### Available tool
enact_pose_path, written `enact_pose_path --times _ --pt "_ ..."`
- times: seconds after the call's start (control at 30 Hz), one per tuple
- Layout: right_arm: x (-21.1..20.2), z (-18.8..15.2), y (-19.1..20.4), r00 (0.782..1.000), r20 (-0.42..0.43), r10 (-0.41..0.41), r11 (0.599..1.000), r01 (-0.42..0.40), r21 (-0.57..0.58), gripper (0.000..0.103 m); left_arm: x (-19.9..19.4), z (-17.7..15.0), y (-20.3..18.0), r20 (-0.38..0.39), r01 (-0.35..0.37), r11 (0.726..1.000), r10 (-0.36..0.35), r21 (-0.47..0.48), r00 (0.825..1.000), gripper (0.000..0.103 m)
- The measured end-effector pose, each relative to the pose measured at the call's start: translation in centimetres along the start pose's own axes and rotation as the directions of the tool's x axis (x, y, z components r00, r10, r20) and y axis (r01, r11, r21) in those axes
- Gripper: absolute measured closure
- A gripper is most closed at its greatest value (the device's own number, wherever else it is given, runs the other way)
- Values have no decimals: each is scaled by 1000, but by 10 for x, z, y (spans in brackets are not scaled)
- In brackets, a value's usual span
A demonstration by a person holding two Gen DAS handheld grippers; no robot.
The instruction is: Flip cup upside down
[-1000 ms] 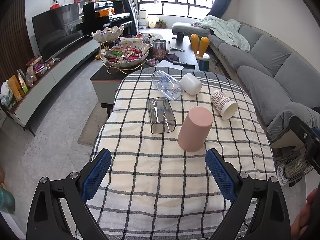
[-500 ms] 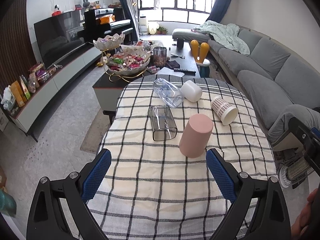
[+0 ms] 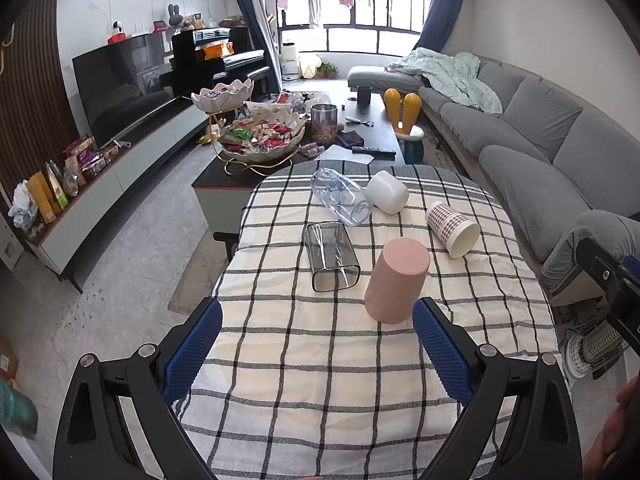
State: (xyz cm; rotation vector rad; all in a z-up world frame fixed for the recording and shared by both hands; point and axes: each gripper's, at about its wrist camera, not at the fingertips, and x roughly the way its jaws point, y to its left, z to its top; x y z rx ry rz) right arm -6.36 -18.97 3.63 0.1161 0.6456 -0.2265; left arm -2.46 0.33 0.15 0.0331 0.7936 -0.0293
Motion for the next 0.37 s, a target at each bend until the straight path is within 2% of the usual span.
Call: enact_pose_path --times 0.37 --pt "2 -2 -2 1000 -4 0 1000 0 5 8 4 -2 4 -17 0 1000 0 -8 1000 5"
